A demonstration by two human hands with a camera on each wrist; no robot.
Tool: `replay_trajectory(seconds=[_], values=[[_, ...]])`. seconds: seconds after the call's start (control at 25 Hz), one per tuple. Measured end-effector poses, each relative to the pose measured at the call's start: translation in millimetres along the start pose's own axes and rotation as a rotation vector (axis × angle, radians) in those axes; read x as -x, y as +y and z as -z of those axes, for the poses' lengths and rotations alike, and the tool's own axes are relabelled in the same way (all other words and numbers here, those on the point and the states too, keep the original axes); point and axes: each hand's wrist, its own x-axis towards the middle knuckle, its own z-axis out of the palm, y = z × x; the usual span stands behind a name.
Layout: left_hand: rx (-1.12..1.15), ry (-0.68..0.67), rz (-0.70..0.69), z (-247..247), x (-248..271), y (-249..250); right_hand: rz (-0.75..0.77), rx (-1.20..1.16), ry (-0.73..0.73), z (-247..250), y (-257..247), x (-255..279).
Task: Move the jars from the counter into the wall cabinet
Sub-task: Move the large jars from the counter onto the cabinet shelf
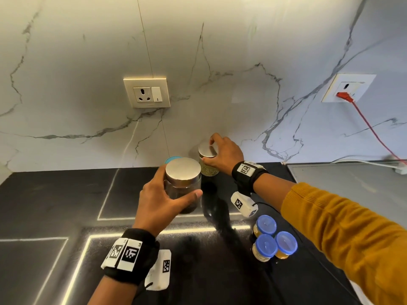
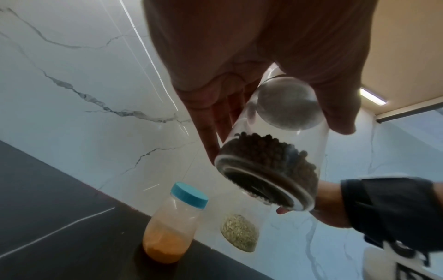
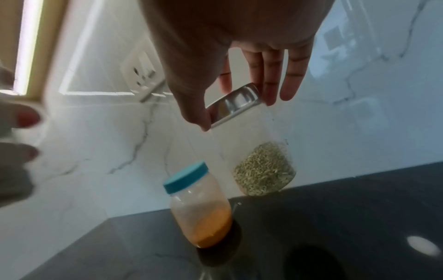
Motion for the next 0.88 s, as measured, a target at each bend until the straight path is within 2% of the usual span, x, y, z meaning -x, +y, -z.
replay_trajectory(seconds=[0.2,0.4,0.68,0.88], values=[[0.034,0.040,-0.078,11,-1,40,0.126,-0.144,0.287,76,-31,57],[0.070,0.119,-0.259,28,9,100,0.283,-0.325,0.535,172,-66,116],[0.105,0.217,-0.543,56,23,202,0.410,-0.443,0.677,287,-110,177],[0.085,0.314,-0.645,76,16,279,0.500,-0.504,0.775,360,-132,189]])
